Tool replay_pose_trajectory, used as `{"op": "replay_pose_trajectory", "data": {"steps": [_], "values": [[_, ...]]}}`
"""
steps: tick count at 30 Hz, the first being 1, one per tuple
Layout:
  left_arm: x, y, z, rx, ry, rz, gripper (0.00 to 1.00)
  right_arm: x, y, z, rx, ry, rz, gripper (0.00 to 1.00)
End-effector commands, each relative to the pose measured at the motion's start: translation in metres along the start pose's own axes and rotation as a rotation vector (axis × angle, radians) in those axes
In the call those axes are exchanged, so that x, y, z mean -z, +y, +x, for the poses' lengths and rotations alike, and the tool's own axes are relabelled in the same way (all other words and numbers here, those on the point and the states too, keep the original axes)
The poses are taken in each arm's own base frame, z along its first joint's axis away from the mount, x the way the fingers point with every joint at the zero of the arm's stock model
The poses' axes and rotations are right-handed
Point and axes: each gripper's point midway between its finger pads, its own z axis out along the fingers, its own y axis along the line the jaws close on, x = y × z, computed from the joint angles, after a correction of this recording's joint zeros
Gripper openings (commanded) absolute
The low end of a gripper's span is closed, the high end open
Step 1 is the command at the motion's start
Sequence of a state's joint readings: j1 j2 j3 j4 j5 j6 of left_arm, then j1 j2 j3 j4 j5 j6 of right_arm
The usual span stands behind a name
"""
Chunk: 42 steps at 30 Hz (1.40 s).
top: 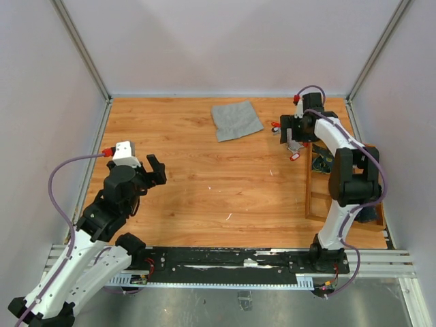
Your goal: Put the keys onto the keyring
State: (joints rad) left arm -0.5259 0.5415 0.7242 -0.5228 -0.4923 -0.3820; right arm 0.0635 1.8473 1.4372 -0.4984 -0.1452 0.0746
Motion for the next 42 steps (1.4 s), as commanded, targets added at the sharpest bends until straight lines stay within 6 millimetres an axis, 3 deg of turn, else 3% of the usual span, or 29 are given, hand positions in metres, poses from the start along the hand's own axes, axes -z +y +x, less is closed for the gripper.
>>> {"op": "replay_pose_trajectory", "data": {"steps": [1,8,13,22,28,32,42], "values": [[-0.005,-0.005,-0.002,-0.005,-0.011,0.015,1.0,-0.02,-0.004,-0.026,0.07,-0.035,0.008,0.99],[-0.006,-0.005,0.0,-0.008,-0.004,0.008,1.0,-0.049,-0.018,-0.04,0.076,-0.023,0.032,0.99],[-0.01,-0.007,0.004,-0.022,0.02,0.011,1.0,-0.069,-0.018,-0.045,0.06,0.013,-0.024,0.99],[-0.01,-0.008,0.004,-0.02,0.018,0.014,1.0,-0.091,-0.021,-0.033,0.002,0.091,-0.026,0.96],[-0.01,-0.007,0.005,-0.022,0.021,0.012,1.0,-0.09,-0.015,-0.019,-0.03,0.133,-0.049,0.86],[-0.011,-0.009,0.005,-0.024,0.022,0.019,1.0,-0.085,-0.011,-0.006,-0.054,0.15,-0.059,0.74],[-0.009,-0.011,0.004,-0.021,0.02,0.033,1.0,-0.061,0.013,0.032,0.016,0.169,-0.011,0.49]]}}
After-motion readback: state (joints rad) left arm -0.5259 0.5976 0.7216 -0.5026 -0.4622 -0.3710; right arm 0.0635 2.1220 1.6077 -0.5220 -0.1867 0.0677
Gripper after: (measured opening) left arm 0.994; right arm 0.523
